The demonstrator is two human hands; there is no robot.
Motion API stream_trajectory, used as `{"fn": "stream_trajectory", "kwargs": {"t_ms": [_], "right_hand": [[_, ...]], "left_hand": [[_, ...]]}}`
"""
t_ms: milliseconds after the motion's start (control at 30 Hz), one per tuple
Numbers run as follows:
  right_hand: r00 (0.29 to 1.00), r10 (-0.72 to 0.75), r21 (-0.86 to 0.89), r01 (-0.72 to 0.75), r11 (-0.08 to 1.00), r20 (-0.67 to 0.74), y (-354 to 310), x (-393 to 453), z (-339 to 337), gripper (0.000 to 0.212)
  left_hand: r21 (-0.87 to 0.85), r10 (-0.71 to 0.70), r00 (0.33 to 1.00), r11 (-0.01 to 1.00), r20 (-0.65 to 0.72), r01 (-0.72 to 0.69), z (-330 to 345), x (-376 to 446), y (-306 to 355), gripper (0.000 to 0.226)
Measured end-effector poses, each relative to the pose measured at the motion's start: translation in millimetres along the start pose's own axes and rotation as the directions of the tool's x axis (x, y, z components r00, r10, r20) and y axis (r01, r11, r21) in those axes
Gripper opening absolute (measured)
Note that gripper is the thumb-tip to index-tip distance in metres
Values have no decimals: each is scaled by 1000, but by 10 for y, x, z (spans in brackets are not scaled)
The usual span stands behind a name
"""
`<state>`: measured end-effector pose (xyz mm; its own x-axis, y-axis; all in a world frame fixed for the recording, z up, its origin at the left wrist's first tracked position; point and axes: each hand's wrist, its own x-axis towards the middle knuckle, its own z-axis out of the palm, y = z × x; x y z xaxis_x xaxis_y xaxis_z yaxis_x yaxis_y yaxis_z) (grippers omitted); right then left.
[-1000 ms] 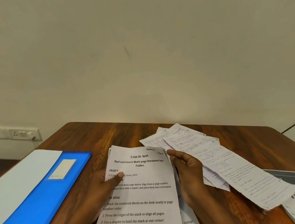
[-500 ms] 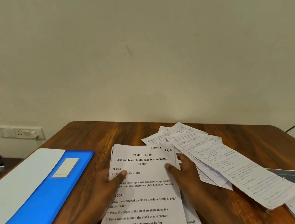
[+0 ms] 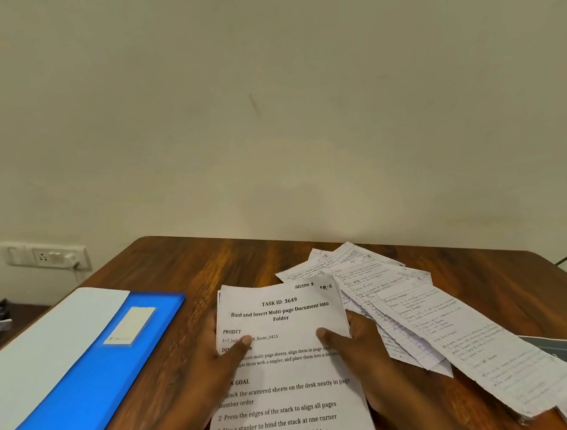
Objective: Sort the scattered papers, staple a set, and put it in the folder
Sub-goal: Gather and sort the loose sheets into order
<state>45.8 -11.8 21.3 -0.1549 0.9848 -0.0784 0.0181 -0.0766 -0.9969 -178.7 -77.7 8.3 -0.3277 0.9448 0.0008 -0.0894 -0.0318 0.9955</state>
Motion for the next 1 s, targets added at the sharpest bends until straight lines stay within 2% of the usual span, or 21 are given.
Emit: {"fn": "stream_trajectory", "kwargs": {"t_ms": [67, 133, 200, 267, 333, 467, 633, 767, 867, 1000], "right_hand": [[1000, -19, 28, 20, 999, -7, -24, -11, -19, 20], [999, -34, 79, 35, 996, -10, -44, -15, -40, 21], [999, -46, 115, 46, 992, -2, -57, -18, -47, 23], [998, -55, 140, 53, 989, 11, -70, -25, -46, 23], [998, -60, 154, 56, 986, 24, -86, -35, -46, 22], [997, -78, 159, 75, 984, 13, -133, -46, -61, 22], [992, -113, 180, 120, 976, -50, -198, 1, -147, 21], [994, -83, 210, 67, 975, 66, -225, -47, -172, 29], [990, -96, 138, 81, 987, 102, -217, -67, -188, 27], [996, -80, 74, 77, 994, 41, -182, -122, -171, 21]], "left_hand": [[-58, -15, 1000, 998, 7, 16, -14, 2, 12, 68], [-122, -97, 992, 987, 86, 108, -45, 1, 51, 60], [-185, -199, 946, 951, 257, 250, -83, -23, 111, 50], [-220, -235, 891, 916, 389, 337, -113, -63, 143, 52], [-235, -233, 871, 904, 432, 358, -124, -87, 140, 61], [-161, -184, 887, 948, 423, 274, -106, -97, 99, 83], [-124, -144, 891, 968, 430, 216, -42, -146, 88, 68], [-124, -124, 921, 975, 370, 182, -13, -177, 111, 71], [-121, -94, 955, 984, 281, 132, 1, -167, 116, 55], [-81, -29, 970, 995, 242, 50, 61, -213, 126, 72]]}}
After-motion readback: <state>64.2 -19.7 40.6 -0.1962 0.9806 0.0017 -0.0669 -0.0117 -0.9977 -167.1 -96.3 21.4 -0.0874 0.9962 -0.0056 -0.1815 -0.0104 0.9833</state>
